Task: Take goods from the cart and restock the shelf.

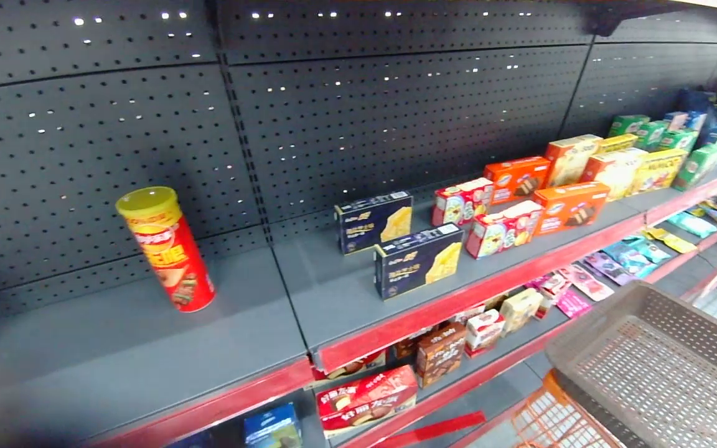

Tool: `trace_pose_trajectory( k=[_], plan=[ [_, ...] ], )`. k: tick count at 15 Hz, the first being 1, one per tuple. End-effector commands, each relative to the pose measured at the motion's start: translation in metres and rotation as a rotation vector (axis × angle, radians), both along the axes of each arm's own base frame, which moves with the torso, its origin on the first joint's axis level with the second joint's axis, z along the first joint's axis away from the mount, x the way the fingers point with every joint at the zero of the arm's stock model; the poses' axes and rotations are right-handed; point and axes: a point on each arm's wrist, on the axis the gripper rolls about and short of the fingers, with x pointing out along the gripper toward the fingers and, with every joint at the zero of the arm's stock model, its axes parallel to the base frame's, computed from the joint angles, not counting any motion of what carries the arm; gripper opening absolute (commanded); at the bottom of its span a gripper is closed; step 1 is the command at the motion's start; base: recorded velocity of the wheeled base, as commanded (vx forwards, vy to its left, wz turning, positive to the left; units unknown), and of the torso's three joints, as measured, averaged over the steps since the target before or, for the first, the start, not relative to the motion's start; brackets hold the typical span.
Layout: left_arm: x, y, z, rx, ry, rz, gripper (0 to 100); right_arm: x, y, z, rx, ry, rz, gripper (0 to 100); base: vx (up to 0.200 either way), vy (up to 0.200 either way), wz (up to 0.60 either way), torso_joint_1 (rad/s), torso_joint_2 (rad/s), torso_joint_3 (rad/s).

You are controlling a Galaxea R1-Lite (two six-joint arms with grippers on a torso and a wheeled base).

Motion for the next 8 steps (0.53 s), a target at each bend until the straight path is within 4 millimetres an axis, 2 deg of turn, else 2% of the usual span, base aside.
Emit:
trace_pose_trajectory(
  k=[1, 2, 8],
  plan=[
    [0.0001, 0.0000, 0.0001, -0.001, 0.000, 0.000, 100, 0.0002, 0.0001, -0.0017, -0.003, 0.005, 0.002, 0, -0.200, 0.000, 0.60, 0.017, 0.01, 0.002],
    [0.0001, 0.0000, 0.0001, -0.001, 0.000, 0.000, 100, 0.0003, 0.0001, -0.0021, -0.007, 0.007, 0.002, 0, -0.200, 0.000, 0.60, 0.012, 0.00, 0.002],
    [0.0001, 0.0000, 0.0001, -0.002, 0.000, 0.001, 100, -0.0054, 0.0009, -0.0014, -0.017, -0.008, 0.004, 0, 0.000, 0.000, 0.00, 0.000, 0.00, 0.000]
  ],
)
